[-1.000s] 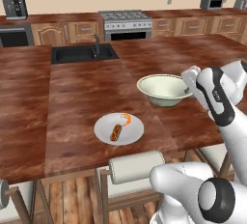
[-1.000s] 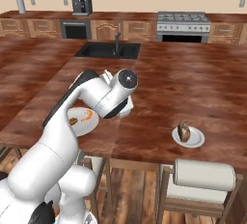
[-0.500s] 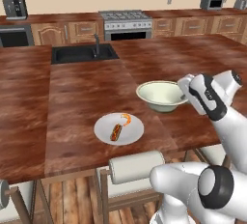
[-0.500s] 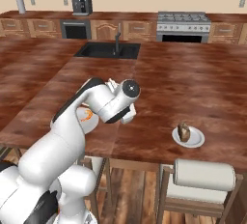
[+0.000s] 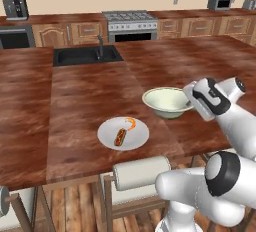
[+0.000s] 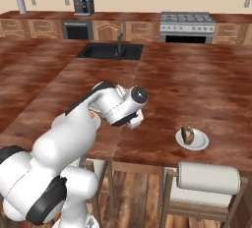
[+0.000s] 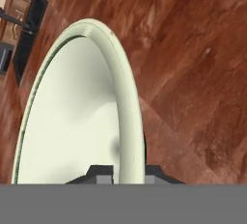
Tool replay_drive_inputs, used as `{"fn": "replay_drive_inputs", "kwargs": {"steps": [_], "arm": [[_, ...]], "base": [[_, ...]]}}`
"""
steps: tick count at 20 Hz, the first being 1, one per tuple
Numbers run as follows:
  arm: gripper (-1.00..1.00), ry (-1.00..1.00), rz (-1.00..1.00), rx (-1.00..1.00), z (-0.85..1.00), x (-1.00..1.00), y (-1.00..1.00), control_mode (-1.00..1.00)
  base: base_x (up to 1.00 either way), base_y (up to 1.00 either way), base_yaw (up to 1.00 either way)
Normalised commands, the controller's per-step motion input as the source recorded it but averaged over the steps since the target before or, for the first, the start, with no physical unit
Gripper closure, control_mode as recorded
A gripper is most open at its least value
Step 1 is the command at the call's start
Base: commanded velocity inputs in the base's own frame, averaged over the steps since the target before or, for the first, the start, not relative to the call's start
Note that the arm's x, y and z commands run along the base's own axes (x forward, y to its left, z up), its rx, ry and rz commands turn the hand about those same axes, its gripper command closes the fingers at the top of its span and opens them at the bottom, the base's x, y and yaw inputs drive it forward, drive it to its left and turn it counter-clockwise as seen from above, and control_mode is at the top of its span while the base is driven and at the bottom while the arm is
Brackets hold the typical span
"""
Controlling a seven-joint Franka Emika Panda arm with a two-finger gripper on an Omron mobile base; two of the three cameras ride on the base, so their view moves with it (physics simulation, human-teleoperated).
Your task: Take the smaller bowl and place it next to the appetizer plate on the dining counter , and place the larger bowl next to the plate with cooked food.
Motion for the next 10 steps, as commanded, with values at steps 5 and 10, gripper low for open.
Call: {"fn": "replay_drive_inputs", "kwargs": {"steps": [5,10], "arm": [[1.0,0.02,0.0,0.0,-0.42,0.09,0.0,-1.0],[1.0,0.04,0.0,0.0,-0.42,0.0,0.0,-1.0]], "base": [[0.0,0.0,0.0],[0.0,0.0,0.0]]}}
